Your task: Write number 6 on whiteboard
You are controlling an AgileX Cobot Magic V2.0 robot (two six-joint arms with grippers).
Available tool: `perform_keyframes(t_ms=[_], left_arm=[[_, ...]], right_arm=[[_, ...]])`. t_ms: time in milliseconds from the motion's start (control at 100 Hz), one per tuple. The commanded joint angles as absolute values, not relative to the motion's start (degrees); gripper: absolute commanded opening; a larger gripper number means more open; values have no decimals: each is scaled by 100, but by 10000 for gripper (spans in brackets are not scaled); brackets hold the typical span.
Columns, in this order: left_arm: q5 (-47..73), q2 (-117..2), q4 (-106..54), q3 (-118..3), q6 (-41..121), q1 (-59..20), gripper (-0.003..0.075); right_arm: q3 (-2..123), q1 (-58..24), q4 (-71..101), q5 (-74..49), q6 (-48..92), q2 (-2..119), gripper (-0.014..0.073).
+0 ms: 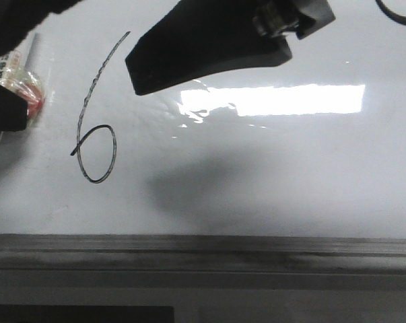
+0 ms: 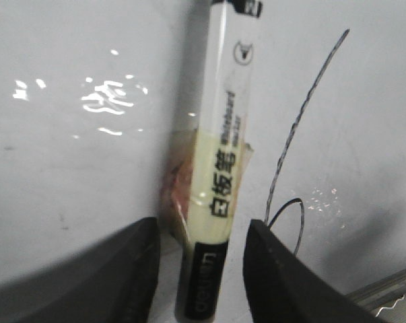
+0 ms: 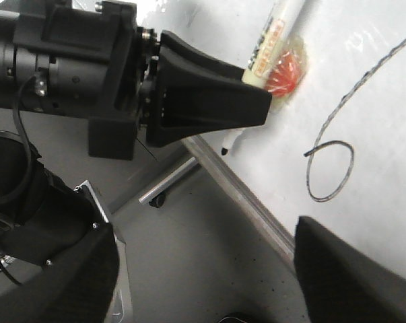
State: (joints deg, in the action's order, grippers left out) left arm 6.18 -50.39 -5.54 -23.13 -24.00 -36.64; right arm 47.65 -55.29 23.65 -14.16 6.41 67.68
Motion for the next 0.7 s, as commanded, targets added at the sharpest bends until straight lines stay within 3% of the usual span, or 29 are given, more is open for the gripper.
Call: perform_keyframes(t_ms=[0,80,150,220,300,370,440,540,690], left_arm=[[229,-5026,-576,-2481,-2442,-3634,318],[229,-4946,-576,-2481,-2442,-3634,318],[229,-4780,-576,-2481,-2442,-3634,318],[252,-4543,-576,-2481,-2442,-3634,316],[279,-4199,-549,-2481,-2442,-3634,312],[301,-3868,-465,-2481,-2391,-3634,260],[337,-3505,-297,-2481,-2376,-3634,168],[556,-2940,-31,-2481,-2347,-3634,-22],[1007,-2225,314,-2468,-2248,-3634,-19]], right_arm=[[4921,-5488,2413,-1083,701,6612,487],[4921,-5488,2413,-1083,701,6612,477],[4921,-5488,2413,-1086,701,6612,417],[4921,-5488,2413,-1086,701,6560,293],[4912,-5488,2402,-1086,701,6487,88],[4897,-5488,2344,-1086,711,6362,-75],[4804,-5488,2277,-1031,711,6182,-64],[4600,-5488,2077,-956,711,5775,-64],[4032,-5488,2022,-523,711,4978,-64]])
